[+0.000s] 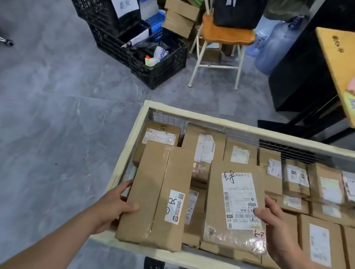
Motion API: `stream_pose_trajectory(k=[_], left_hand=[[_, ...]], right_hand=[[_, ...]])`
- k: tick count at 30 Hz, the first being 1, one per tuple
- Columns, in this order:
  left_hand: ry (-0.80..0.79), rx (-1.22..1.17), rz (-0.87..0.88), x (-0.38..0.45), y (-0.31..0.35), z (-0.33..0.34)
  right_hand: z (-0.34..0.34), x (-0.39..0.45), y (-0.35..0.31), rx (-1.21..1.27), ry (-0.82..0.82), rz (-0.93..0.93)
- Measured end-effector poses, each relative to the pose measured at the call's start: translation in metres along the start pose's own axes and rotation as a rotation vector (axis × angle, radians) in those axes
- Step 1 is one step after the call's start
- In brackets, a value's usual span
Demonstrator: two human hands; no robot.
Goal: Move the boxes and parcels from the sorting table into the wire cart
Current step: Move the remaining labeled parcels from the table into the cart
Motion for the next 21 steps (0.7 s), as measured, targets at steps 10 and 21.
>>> stream_pose_trajectory(k=[10,21], left_hand=[[0.027,-0.018,-0.076,0.031,-0.027,0.002],[-0.033,-0.09,0.045,0.025,0.016,0.022]], right_hand=[[0.0,0.034,0.074,-0.018,-0.005,0.135],[-0.011,0.04,0.038,0.082,-0.007,0.097]])
Point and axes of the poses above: each hand's wrist, its own x-axis towards the middle knuckle, its own z-axis out of the palm, y = z × x, the point moved 7 cm from there along x, towards the middle knuckle, and after that the axes turned 7 degrees about -z, right-handed, at the moved point
